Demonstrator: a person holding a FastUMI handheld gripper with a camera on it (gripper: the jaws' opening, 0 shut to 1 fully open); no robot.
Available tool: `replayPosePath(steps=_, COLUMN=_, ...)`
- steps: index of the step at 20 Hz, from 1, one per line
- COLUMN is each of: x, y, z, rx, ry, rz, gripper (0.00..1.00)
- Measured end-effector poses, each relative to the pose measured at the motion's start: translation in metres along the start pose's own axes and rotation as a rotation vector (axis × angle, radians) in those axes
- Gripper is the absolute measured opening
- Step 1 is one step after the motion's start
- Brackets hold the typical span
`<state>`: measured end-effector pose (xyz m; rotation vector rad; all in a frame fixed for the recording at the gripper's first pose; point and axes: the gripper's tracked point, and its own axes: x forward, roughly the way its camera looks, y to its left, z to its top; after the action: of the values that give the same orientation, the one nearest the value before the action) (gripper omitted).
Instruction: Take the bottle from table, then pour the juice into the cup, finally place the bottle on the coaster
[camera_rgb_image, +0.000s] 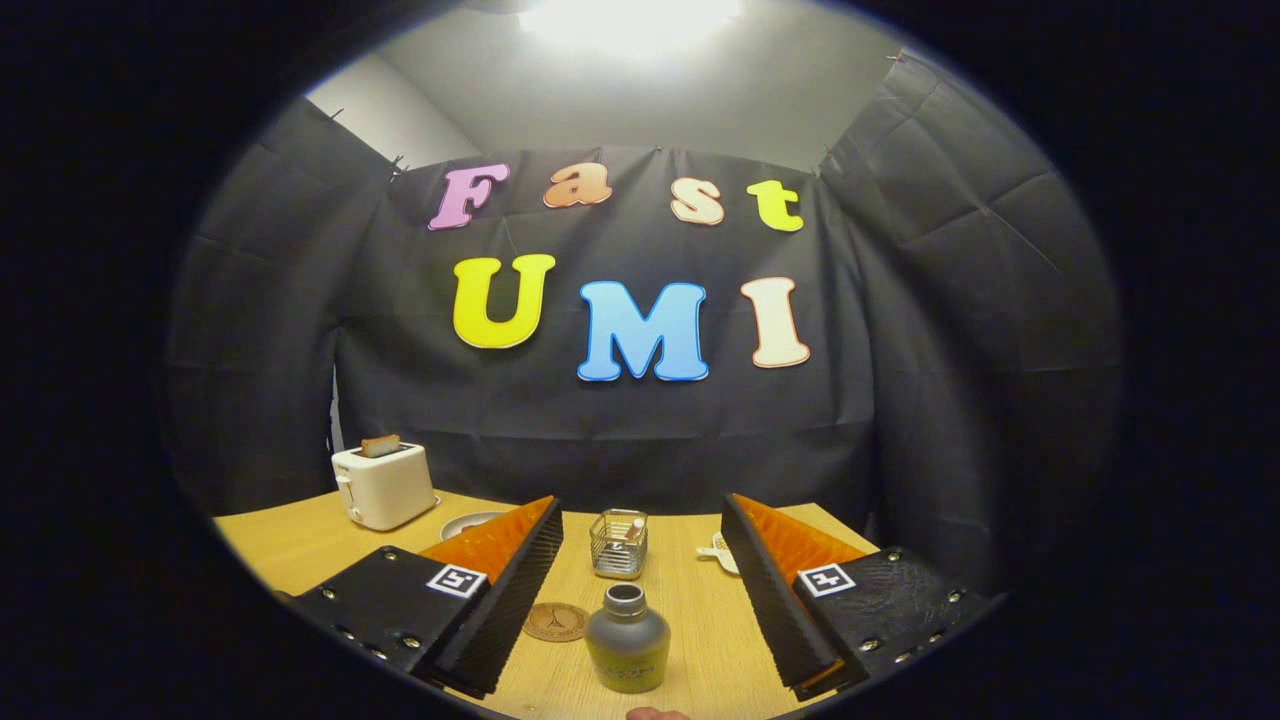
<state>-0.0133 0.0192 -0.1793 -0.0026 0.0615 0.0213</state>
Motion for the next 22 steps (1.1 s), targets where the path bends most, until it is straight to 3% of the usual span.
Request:
replayPosePath(steps=11, x=0.024, y=0.010, z=-0.108, rx=-0.012, ry=0.114, rz=0.002, gripper=0.98)
replayPosePath(steps=20, x=0.042, y=0.017, z=-0.133, rx=0.029, ry=0.116, rz=0.024, gripper=0.97)
replayPosePath(steps=22, x=0.042, y=0.017, z=-0.135, rx=0.015, ry=0.122, rz=0.016, gripper=0.89)
